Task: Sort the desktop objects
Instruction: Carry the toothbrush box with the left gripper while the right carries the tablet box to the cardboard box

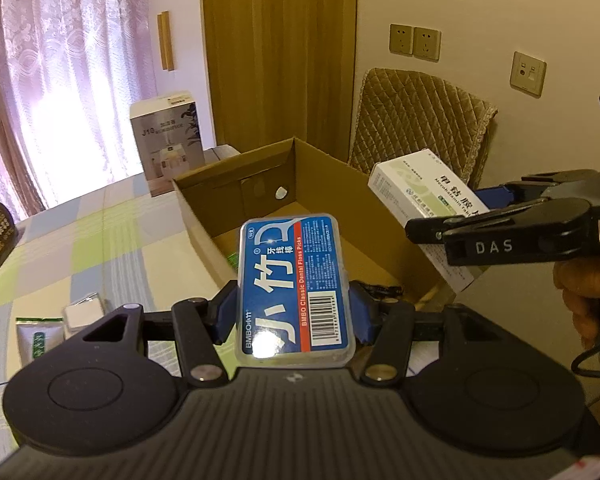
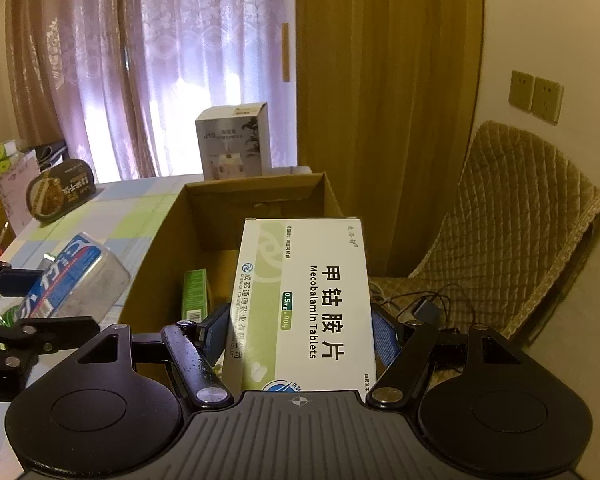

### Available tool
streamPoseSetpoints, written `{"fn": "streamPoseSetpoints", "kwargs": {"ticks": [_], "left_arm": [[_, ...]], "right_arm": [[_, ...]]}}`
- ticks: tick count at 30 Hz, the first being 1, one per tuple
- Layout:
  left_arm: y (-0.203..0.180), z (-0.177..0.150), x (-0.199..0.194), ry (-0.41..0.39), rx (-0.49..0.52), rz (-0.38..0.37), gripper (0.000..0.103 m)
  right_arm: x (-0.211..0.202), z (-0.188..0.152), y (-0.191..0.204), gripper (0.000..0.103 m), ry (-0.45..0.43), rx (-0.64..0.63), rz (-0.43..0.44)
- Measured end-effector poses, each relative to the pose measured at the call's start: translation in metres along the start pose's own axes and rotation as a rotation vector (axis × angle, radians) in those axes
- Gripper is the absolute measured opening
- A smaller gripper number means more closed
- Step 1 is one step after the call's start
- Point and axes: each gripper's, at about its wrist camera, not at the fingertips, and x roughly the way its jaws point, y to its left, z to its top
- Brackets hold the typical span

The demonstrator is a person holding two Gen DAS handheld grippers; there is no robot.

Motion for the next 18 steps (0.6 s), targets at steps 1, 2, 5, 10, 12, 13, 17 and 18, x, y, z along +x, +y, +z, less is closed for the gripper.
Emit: {"fn": "streamPoseSetpoints", "kwargs": {"ticks": [1, 2, 5, 10, 12, 13, 17, 18], "left_arm": [[-0.001, 0.002, 0.004, 0.0, -0.002, -0.004, 0.051], [-0.002, 0.004, 0.008, 0.001, -0.004, -0.007, 0.051], [-0.004, 0.009, 0.021, 0.006, -0.012, -0.014, 0.051], [-0.004, 0.013, 0.039, 0.019, -0.025, -0.026, 0.051], [-0.004, 0.013, 0.044, 0.023, -0.028, -0.028, 0.051], [-0.005, 0.013, 0.047, 0.024, -0.029, -0.028, 0.051], [-0.006, 0.012, 0.055, 0.027, -0.031, -0.034, 0.051], [-0.007, 0.012, 0.056, 0.028, -0.032, -0.035, 0.051]], "right_arm": [[0.003, 0.001, -0.002, 0.068, 0.004, 0.009, 0.006], [0.006, 0.002, -0.004, 0.068, 0.009, 0.016, 0.011], [0.014, 0.003, -0.007, 0.068, 0.018, 0.021, 0.017], [0.026, 0.005, -0.009, 0.068, 0.025, 0.026, 0.018], [0.03, 0.005, -0.011, 0.068, 0.027, 0.025, 0.013], [0.032, 0.005, -0.011, 0.068, 0.029, 0.025, 0.011], [0.037, 0.004, -0.015, 0.068, 0.034, 0.023, 0.004], [0.038, 0.004, -0.016, 0.068, 0.035, 0.025, 0.004]]}}
